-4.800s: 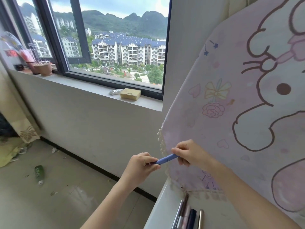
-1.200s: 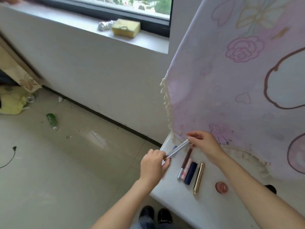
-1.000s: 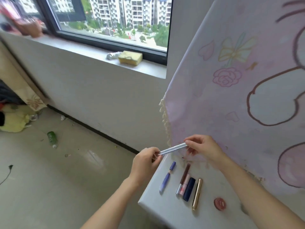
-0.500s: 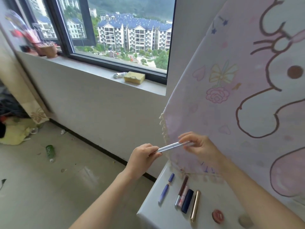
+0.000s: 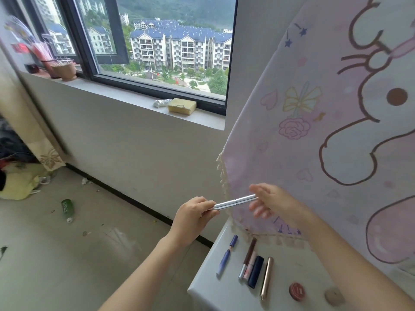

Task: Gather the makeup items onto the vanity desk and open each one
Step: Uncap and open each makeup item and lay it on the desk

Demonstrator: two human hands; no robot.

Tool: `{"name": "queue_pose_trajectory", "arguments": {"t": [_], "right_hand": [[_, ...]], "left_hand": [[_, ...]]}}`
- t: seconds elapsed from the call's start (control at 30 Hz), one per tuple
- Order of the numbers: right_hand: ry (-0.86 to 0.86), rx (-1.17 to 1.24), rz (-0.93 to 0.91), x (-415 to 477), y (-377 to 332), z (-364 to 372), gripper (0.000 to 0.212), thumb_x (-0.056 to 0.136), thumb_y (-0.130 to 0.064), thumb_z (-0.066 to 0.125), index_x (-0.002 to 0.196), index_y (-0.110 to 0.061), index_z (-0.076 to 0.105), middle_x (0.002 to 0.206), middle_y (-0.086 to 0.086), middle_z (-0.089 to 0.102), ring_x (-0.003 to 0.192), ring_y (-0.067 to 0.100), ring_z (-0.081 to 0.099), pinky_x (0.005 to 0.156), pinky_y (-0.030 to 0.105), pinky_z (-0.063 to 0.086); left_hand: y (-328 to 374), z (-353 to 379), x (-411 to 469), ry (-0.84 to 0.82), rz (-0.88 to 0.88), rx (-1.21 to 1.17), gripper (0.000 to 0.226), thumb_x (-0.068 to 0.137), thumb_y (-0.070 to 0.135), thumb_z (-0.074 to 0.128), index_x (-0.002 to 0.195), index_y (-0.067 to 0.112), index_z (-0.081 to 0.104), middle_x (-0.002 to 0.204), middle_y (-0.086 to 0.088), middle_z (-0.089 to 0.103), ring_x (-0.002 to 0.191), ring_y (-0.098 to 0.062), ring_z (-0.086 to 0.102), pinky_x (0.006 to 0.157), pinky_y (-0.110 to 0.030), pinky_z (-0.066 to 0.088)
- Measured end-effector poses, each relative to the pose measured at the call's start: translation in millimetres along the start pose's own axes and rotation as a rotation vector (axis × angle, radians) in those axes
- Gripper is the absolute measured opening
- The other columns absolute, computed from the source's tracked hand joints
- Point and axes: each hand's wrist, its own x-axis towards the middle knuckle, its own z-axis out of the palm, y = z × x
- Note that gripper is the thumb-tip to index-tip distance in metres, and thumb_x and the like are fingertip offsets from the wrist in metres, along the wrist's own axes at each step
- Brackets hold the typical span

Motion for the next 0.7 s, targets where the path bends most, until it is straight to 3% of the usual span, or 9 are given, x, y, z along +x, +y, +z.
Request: {"name": "queue_pose_trajectory", "arguments": {"t": [0.1,0.2,0.27,0.37,0.43,0.53,0.6,0.63,0.7], "right_hand": [[0.049,-0.067,-0.026,-1,4,1,0.025,0.094,-0.021,0.048,0.075,-0.011,0.060,0.052,0.003,0.060,0.036,0.005,0.048,0.038,0.015,0.035],[-0.035,-0.015,-0.124,-5,7,-6,0.023,0.084,0.000,0.059,0.091,-0.022,0.059,0.089,0.003,0.063,0.072,0.009,0.062,0.059,0.012,0.047],[-0.071,-0.042,-0.077,-8,6,-7,0.029,0.086,-0.012,0.061,0.107,-0.028,0.051,0.103,0.001,0.061,0.083,0.013,0.064,0.062,0.015,0.050],[0.027,-0.025,0.013,-6,6,0,0.022,0.092,-0.032,0.047,0.094,-0.012,0.056,0.063,0.003,0.064,0.043,0.007,0.053,0.040,0.015,0.038],[0.073,-0.076,-0.011,-7,10,0,0.024,0.093,-0.022,0.050,0.076,-0.009,0.060,0.049,0.000,0.058,0.035,0.004,0.044,0.038,0.014,0.034],[-0.009,-0.039,-0.105,-10,13,-5,0.023,0.083,0.003,0.059,0.089,-0.019,0.060,0.081,0.003,0.060,0.065,0.010,0.058,0.058,0.010,0.046],[-0.081,-0.088,-0.069,-10,12,-5,0.038,0.083,-0.004,0.063,0.111,-0.028,0.053,0.103,-0.001,0.058,0.082,0.012,0.064,0.064,0.013,0.051],[-0.069,-0.101,-0.034,-11,9,-1,0.037,0.085,-0.012,0.062,0.116,-0.029,0.050,0.102,-0.001,0.059,0.077,0.011,0.065,0.060,0.013,0.049],[0.007,-0.071,0.008,-8,10,7,0.012,0.091,-0.024,0.054,0.099,-0.016,0.056,0.075,0.003,0.063,0.048,0.005,0.058,0.045,0.014,0.042]], "left_hand": [[2,2,0,-0.010,-0.005,-0.021,0.015,0.078,0.037,0.057,0.087,0.025,0.055,0.063,-0.005,0.056,0.066,-0.012,0.041,0.053,-0.025,0.040],[1,1,-1,-0.017,-0.003,-0.011,0.022,0.078,0.044,0.048,0.091,0.027,0.050,0.064,-0.006,0.057,0.069,-0.014,0.042,0.053,-0.026,0.039],[0,1,-3,-0.016,-0.003,-0.014,0.024,0.078,0.047,0.044,0.090,0.027,0.049,0.065,-0.006,0.057,0.069,-0.014,0.042,0.055,-0.025,0.038],[-1,3,-5,-0.019,-0.004,-0.018,0.023,0.078,0.047,0.045,0.090,0.027,0.051,0.064,-0.004,0.056,0.065,-0.007,0.039,0.057,-0.025,0.037],[-1,4,-6,-0.026,-0.002,-0.015,0.022,0.078,0.046,0.046,0.088,0.027,0.052,0.064,-0.004,0.056,0.064,-0.007,0.039,0.054,-0.024,0.037],[-3,2,-7,-0.038,-0.008,-0.015,0.021,0.079,0.045,0.048,0.087,0.026,0.053,0.064,-0.005,0.057,0.064,-0.008,0.040,0.053,-0.023,0.037],[-3,1,-8,-0.039,-0.010,-0.018,0.020,0.079,0.043,0.050,0.087,0.026,0.054,0.064,-0.005,0.057,0.065,-0.008,0.040,0.053,-0.023,0.037],[-2,0,-9,-0.046,-0.009,-0.022,0.020,0.079,0.044,0.049,0.088,0.026,0.053,0.065,-0.005,0.056,0.066,-0.010,0.041,0.055,-0.023,0.037],[-1,0,-11,-0.061,-0.008,-0.032,0.023,0.079,0.046,0.045,0.090,0.027,0.052,0.065,-0.006,0.056,0.068,-0.013,0.042,0.059,-0.026,0.038]]}}
